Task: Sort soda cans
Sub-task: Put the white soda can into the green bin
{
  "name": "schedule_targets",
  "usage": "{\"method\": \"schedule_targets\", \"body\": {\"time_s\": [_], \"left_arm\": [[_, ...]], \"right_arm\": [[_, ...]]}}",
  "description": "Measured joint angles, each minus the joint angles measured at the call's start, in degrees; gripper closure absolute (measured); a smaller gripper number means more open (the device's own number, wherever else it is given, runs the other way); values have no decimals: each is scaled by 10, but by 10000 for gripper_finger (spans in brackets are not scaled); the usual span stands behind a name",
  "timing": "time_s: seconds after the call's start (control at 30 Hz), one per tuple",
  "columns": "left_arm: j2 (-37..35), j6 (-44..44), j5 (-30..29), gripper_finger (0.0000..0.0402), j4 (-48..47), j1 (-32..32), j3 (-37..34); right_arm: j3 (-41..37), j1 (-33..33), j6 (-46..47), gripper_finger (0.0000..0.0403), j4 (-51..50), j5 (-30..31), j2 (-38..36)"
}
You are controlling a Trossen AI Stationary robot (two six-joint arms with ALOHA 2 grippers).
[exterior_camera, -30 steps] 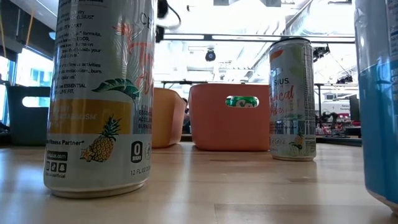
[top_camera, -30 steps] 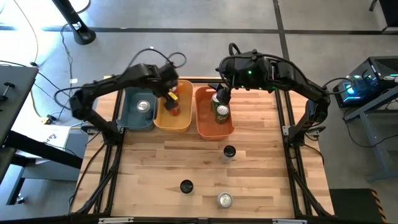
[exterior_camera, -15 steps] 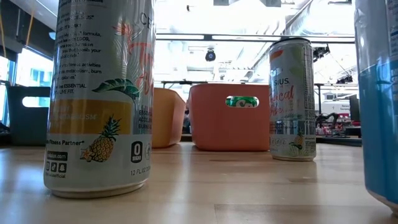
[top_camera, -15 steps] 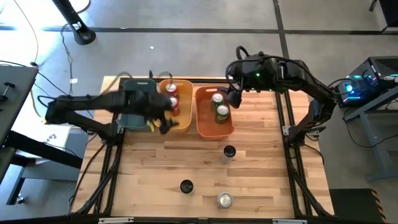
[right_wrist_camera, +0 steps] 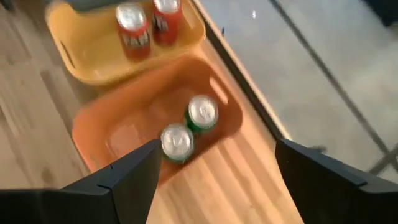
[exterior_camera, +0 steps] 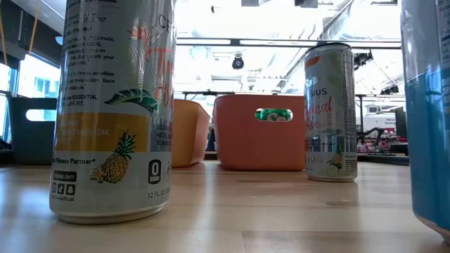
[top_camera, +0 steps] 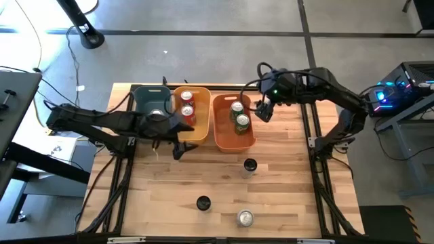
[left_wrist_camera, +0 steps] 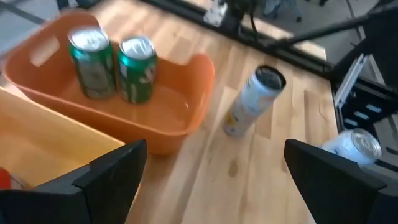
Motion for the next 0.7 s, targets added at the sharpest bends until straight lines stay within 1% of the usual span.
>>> {"method": "schedule_targets", "body": {"time_s": [0.07, 0.13, 0.2, 0.27, 0.37, 0.5, 0.53, 0.6, 0.7], "left_arm": [[-11, 9, -6, 30, 0, 6, 0], [-19, 11, -7, 30, -9, 11, 0], [-28, 8, -8, 30, -8, 11, 0], [-32, 7, -8, 30, -7, 11, 0], [-38, 7, -8, 30, -13, 11, 0], [-39, 9, -8, 30, -13, 11, 0], [-38, 11, -8, 30, -13, 11, 0], [-37, 16, -10, 30, -12, 11, 0], [-36, 34, -35, 30, -14, 11, 0]], "right_arm": [[-56, 0, 18, 97, 14, -7, -20], [-136, 0, 46, 104, 9, -10, -46], [-233, 0, 78, 122, 38, -11, -74], [-336, 1, 107, 153, 84, -21, -108], [-461, 4, 153, 227, 135, -34, -161], [-597, 4, 220, 363, 199, -82, -223], [-630, 4, 232, 382, 220, -99, -236], [-691, 4, 251, 386, 281, -132, -255], [-767, 4, 291, 390, 403, -168, -260]]}}
